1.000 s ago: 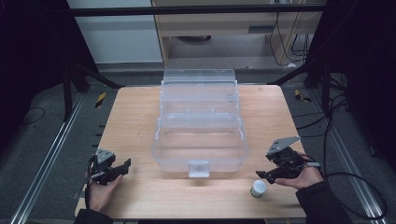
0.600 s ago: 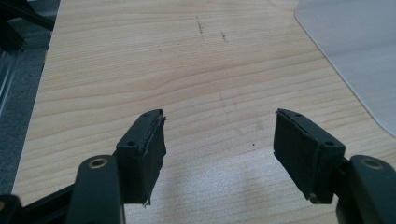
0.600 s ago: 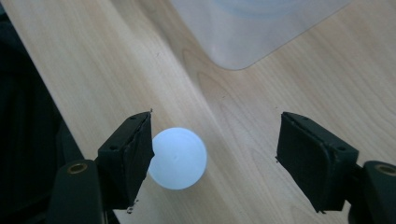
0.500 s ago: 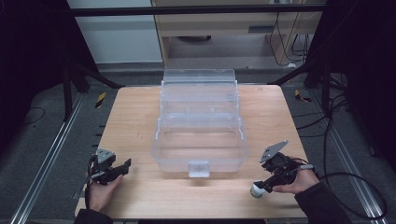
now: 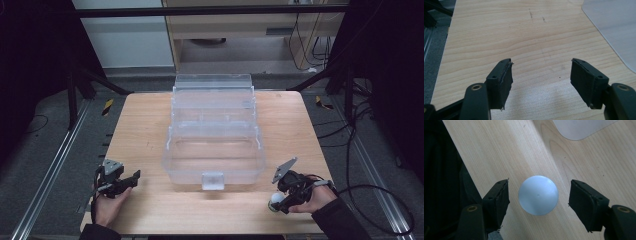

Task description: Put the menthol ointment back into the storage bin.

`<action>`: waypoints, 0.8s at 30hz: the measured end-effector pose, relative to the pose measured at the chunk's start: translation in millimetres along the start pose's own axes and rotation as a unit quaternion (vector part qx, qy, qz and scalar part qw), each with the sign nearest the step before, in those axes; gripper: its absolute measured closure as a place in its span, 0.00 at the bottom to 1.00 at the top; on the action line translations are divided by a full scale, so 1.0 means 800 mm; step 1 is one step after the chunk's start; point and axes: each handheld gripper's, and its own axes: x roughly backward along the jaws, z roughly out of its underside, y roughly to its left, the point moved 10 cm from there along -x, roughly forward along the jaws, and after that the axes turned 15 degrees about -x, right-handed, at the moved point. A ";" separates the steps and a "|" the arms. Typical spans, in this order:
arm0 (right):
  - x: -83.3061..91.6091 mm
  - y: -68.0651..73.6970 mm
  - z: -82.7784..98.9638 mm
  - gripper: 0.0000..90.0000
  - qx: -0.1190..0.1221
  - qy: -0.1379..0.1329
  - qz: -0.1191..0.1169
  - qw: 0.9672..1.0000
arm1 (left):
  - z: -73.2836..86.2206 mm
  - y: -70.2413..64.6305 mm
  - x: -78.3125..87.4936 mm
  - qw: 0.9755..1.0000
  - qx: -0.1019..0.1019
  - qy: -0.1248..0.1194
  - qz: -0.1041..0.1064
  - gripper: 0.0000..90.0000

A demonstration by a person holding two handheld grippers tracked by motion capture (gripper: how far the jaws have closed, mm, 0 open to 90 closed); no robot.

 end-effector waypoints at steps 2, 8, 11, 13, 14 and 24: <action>-0.003 0.001 0.002 0.38 0.004 0.012 0.002 1.000 | 0.000 0.000 0.001 1.000 0.000 -0.001 0.000 0.38; -0.009 0.001 0.007 0.44 0.018 0.035 0.009 0.999 | -0.001 -0.001 0.001 1.000 0.000 -0.001 0.000 0.37; -0.010 0.000 0.008 0.45 0.020 0.044 0.012 0.999 | -0.001 0.000 0.001 1.000 -0.001 -0.001 0.000 0.38; -0.013 -0.001 0.007 0.47 0.023 0.046 0.013 0.999 | 0.000 0.000 0.000 1.000 -0.001 0.000 0.000 0.38; -0.013 -0.002 0.007 0.48 0.026 0.049 0.013 0.998 | 0.000 0.000 0.000 1.000 0.000 -0.001 0.000 0.38; -0.019 -0.003 0.008 0.55 0.025 0.070 0.017 0.997 | -0.001 0.001 0.001 1.000 0.000 -0.002 -0.001 0.38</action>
